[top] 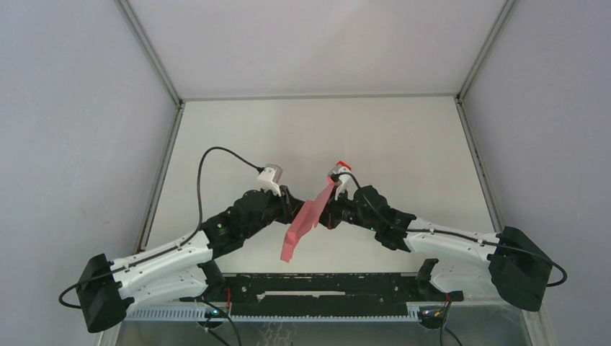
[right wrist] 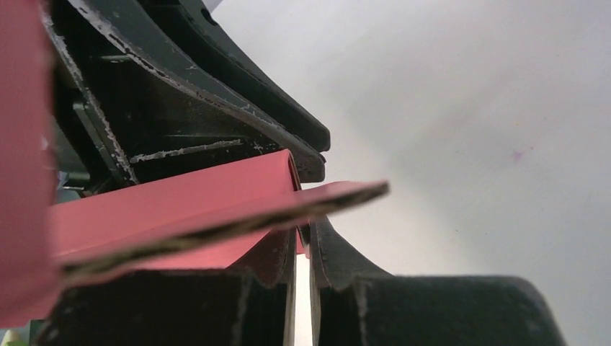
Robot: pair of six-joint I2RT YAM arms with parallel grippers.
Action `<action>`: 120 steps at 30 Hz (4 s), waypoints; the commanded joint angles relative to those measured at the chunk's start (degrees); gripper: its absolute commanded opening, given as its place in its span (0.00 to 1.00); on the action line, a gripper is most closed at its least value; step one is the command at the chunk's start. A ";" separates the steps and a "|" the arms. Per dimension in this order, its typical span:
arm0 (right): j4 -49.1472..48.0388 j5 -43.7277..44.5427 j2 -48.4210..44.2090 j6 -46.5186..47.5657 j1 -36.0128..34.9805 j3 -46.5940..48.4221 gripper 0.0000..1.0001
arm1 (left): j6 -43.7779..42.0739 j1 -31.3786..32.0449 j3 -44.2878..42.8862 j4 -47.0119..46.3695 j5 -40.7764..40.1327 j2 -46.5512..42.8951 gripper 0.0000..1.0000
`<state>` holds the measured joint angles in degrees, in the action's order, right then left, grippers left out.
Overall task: Fold the paper box
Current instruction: Fold the paper box at the center of the board.
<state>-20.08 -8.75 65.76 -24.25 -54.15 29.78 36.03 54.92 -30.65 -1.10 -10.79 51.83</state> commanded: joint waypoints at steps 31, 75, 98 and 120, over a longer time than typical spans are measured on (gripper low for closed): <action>66.68 13.32 35.29 6.37 5.00 38.59 0.07 | 12.66 1.04 -0.75 15.24 -11.70 -16.77 0.25; 53.05 24.53 31.35 -0.11 4.91 27.59 0.19 | 23.42 22.74 -5.56 1.56 -34.81 29.68 0.00; 52.73 28.63 30.37 0.56 4.14 27.26 0.23 | 17.56 18.58 -13.23 -3.82 -30.22 40.71 0.00; 51.45 31.33 28.27 2.78 6.29 27.26 0.30 | 17.67 17.24 -15.41 -6.17 -25.43 49.19 0.00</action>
<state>32.99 20.69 96.49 -22.76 -48.18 56.99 54.94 72.44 -44.75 -7.22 -38.35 99.77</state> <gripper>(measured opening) 0.294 0.005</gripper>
